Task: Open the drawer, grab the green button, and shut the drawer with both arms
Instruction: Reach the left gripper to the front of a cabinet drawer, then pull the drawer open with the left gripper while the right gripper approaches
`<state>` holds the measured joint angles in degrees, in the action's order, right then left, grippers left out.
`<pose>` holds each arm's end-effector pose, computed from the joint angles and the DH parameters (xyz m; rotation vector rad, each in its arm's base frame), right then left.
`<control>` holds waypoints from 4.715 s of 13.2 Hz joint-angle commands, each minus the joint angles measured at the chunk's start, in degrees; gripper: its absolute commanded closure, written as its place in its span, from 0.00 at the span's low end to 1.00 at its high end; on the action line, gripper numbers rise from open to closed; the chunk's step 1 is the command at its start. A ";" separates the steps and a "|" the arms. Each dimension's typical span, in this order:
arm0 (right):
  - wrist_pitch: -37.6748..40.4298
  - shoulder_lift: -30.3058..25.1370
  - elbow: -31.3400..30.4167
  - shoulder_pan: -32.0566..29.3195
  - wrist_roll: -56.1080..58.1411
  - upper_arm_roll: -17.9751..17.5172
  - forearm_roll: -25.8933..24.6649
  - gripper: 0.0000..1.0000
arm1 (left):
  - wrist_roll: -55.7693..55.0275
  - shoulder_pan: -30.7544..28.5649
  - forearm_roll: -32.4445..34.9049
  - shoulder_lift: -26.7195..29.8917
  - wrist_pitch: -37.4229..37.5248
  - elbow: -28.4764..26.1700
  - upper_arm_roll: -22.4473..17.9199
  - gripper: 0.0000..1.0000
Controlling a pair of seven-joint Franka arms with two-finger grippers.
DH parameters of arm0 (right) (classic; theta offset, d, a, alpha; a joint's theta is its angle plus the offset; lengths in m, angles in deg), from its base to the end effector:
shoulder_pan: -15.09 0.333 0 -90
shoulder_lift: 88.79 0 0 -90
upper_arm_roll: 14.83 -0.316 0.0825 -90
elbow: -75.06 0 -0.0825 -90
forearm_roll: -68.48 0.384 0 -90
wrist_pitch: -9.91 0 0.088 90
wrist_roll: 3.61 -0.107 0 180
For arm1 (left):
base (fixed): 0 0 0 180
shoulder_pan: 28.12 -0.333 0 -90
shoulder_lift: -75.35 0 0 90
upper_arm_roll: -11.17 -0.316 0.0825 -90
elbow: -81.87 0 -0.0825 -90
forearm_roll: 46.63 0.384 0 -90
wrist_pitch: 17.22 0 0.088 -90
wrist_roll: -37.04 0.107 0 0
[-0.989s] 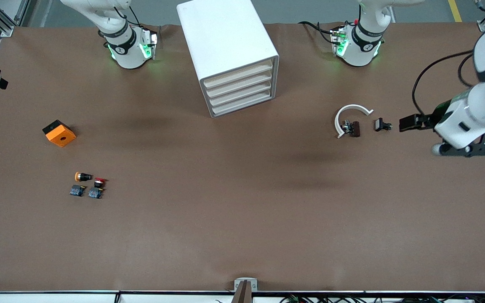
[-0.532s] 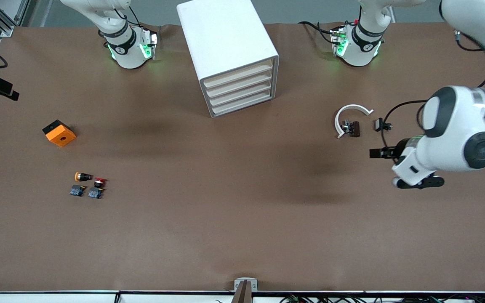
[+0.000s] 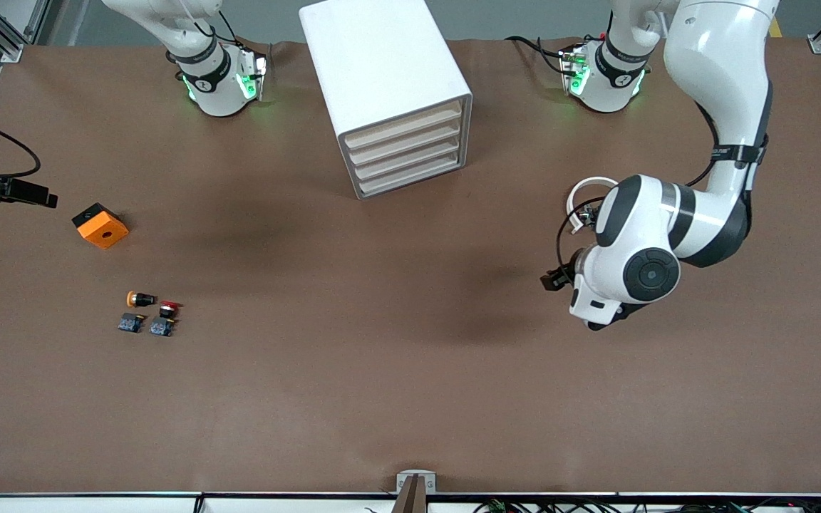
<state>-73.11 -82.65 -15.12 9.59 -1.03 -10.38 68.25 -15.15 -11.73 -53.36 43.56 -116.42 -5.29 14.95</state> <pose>0.5593 -0.0965 0.5539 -3.1011 0.2006 0.3617 0.6175 -0.2320 0.3156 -2.8728 -0.8913 0.5544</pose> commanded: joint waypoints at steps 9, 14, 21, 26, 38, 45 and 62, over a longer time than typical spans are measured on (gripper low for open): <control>0.31 0.36 1.76 -0.56 -0.29 -0.41 -0.82 0.00 | -48.59 2.06 -24.53 -10.57 9.11 7.01 2.11 0.00; 0.14 0.54 1.76 -0.12 -0.56 -0.49 0.06 0.00 | -66.18 2.06 -33.95 -17.51 16.84 7.01 4.13 0.00; 0.23 0.45 1.50 -0.38 -0.65 -0.49 1.90 0.00 | -72.88 2.41 -36.08 -21.55 20.37 6.48 7.38 0.47; 0.23 0.36 1.15 -0.21 -0.74 -0.49 1.90 0.00 | -72.88 3.55 -36.08 -22.79 21.07 3.33 9.40 0.62; -0.21 0.36 0.36 -1.17 -0.82 -0.40 1.82 0.00 | -72.62 8.74 -36.08 -22.79 22.65 -3.01 10.02 0.62; -0.83 0.10 -0.61 -0.73 -3.18 -0.58 1.90 0.00 | -72.79 11.29 -36.08 -22.79 22.74 -4.41 11.08 0.73; -3.28 -0.07 0.18 14.55 -35.42 -0.93 1.90 0.00 | -72.27 1.81 -35.90 -23.32 22.04 3.31 6.33 0.92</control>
<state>-75.26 -82.40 -15.16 22.48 -31.44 -11.58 69.63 -86.97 -9.72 -88.36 20.34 -94.25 -4.01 22.46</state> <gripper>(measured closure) 0.000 0.921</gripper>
